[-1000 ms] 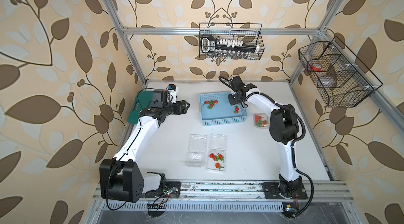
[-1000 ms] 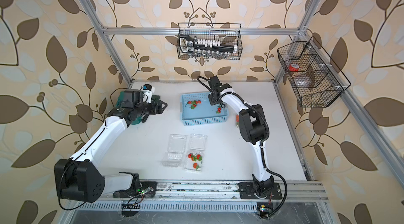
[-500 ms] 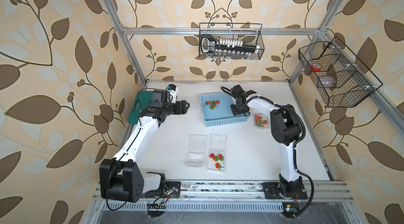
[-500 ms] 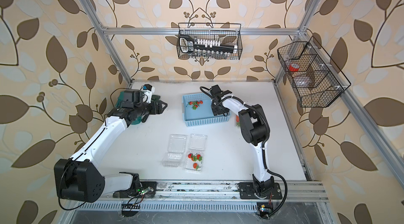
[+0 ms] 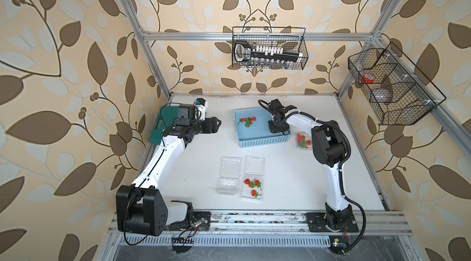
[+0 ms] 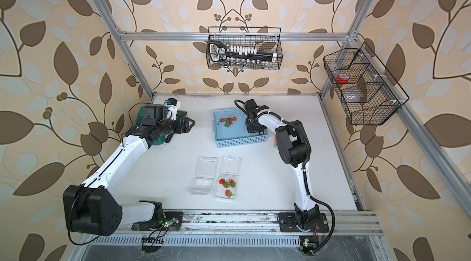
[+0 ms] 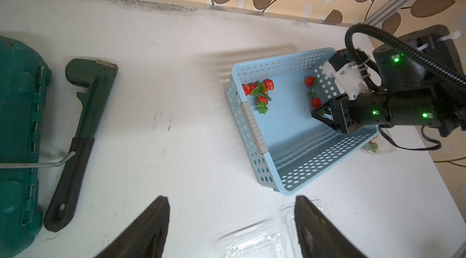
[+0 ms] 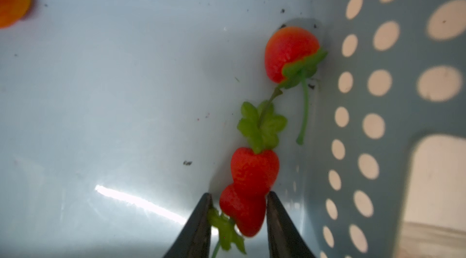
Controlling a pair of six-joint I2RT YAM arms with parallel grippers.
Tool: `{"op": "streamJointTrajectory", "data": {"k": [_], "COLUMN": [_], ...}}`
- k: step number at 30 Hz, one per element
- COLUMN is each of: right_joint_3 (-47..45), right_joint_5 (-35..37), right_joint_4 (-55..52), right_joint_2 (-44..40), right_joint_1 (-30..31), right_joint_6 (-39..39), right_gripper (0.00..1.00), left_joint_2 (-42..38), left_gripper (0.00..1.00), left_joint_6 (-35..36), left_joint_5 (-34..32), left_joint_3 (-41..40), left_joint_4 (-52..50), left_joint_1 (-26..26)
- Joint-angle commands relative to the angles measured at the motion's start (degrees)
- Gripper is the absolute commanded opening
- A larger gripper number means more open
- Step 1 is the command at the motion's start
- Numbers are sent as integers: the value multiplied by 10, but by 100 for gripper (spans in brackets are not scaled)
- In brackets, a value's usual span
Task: Pack strawberries into containers
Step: Pick up the strawberry from the basket, then place the strawberry in the packing box.
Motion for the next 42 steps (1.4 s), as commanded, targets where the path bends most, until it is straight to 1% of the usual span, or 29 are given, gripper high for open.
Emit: {"op": "streamJointTrajectory", "data": {"k": [1,3,4,11,22,31,33,36,39,42], "right_joint_3": [16,23,29,61,45,-28,-51,-98,-158,-227], "right_joint_5": [0,0,-4,-21,-61,-101,-128,-157,-172,-180], "right_joint_4": [-6,1,4,7,4,6,5,6,6,4], "right_joint_2": [26,29,31,18,-70,-152,-177,-225,-280,-336], "right_joint_1": [-5,-7,-9,-12,-12,-1,4,27,70,125], "right_joint_6": [-2,-4,-7,-17,-30,-40,-42,-43,-51,-51], "right_gripper": [30,25,21,0,0,0,0,0,0,0], "left_joint_2": [-11,-11,-10,-11,-11,-13,-13,-13,-14,-12], "left_gripper": [79,80,79,80,79,79,79,80,80,79], "left_joint_6": [6,6,6,6,5,6,5,6,6,7], "left_joint_5": [2,2,3,2,3,3,4,2,1,1], "left_joint_3": [-1,0,-1,-1,0,0,-1,0,0,1], "left_joint_4": [4,5,5,6,5,6,6,5,4,4], "left_joint_1": [-4,-4,-4,-4,-4,-4,-4,-4,-4,-4]}}
